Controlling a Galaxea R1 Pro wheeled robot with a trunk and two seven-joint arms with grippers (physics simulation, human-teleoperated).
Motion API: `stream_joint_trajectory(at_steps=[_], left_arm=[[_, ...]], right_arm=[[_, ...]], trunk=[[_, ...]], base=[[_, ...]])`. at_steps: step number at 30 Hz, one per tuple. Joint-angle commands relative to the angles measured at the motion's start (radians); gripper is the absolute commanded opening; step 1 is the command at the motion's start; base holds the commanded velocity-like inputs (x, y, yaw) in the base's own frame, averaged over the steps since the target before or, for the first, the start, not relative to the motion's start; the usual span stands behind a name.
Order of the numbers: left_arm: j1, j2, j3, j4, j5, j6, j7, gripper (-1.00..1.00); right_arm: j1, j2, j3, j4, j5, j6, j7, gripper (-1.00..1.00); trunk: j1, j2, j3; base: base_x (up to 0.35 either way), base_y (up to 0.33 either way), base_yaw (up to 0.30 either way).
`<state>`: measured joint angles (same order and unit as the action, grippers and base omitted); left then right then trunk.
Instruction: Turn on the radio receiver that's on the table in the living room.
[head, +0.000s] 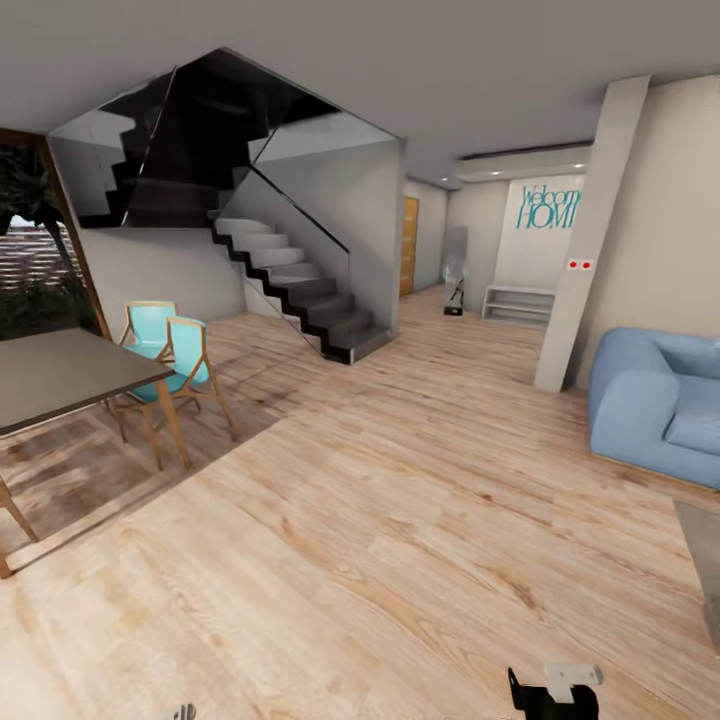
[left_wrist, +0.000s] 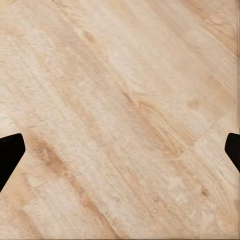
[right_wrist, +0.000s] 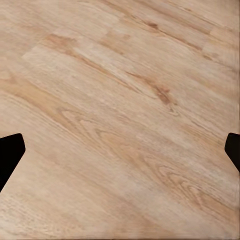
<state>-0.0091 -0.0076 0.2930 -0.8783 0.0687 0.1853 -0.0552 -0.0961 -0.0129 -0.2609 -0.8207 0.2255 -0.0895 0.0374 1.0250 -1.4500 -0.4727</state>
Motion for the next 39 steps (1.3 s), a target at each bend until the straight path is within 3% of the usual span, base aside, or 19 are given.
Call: stream_joint_trajectory(at_steps=[1, 10, 11, 12, 15, 22, 32, 35, 39], left_arm=[[0.0, 0.0, 0.0, 0.002, 0.0, -0.009, 0.0, 1.0], [0.0, 0.0, 0.0, 0.004, -0.001, -0.019, -0.001, 1.0], [0.0, 0.0, 0.0, 0.004, -0.001, -0.02, -0.001, 1.0], [0.0, 0.0, 0.0, 0.005, -0.001, -0.02, -0.001, 1.0], [0.0, 0.0, -0.001, 0.007, -0.001, -0.02, -0.001, 1.0], [0.0, 0.0, -0.029, 0.036, 0.0, -0.022, 0.0, 1.0], [0.0, 0.0, -0.032, 0.039, 0.0, -0.023, 0.0, 1.0], [0.0, 0.0, -0.032, 0.039, 0.0, -0.023, 0.0, 1.0], [0.0, 0.0, -0.032, 0.039, 0.0, -0.023, 0.0, 1.0]], right_arm=[[0.0, 0.0, 0.0, 0.0, 0.001, -0.001, -0.002, 1.0], [0.0, -0.001, -0.017, 0.001, -0.003, 0.0, 0.006, 1.0], [0.0, -0.001, -0.029, 0.001, -0.003, 0.0, 0.005, 1.0], [-0.001, -0.001, -0.064, 0.001, -0.003, 0.0, 0.002, 1.0], [-0.001, -0.001, -0.085, 0.001, -0.004, 0.001, 0.001, 1.0], [0.0, -0.001, -0.091, 0.0, -0.005, 0.001, 0.001, 1.0], [-0.001, -0.001, -0.095, 0.0, -0.005, 0.001, 0.001, 1.0], [-0.001, -0.004, -0.132, -0.01, -0.005, 0.001, 0.001, 1.0], [-0.001, -0.006, -0.227, -0.041, -0.005, 0.001, 0.004, 1.0]], trunk=[[0.0, 0.0, -0.001], [0.0, 0.0, -0.005], [0.0, 0.0, -0.005], [0.0, 0.0, -0.005], [0.0, 0.0, -0.005], [0.0, 0.0, -0.005], [0.0, 0.0, -0.005], [0.0, 0.0, -0.005], [0.0, 0.0, -0.005]], base=[[0.0, 0.0, -0.194], [0.0, 0.0, -0.266], [0.0, 0.0, -0.298], [0.0, 0.0, -0.299], [0.0, 0.0, -0.3], [0.0, 0.0, -0.3], [0.0, 0.0, -0.3], [0.0, 0.0, -0.3], [0.0, 0.0, -0.3]])
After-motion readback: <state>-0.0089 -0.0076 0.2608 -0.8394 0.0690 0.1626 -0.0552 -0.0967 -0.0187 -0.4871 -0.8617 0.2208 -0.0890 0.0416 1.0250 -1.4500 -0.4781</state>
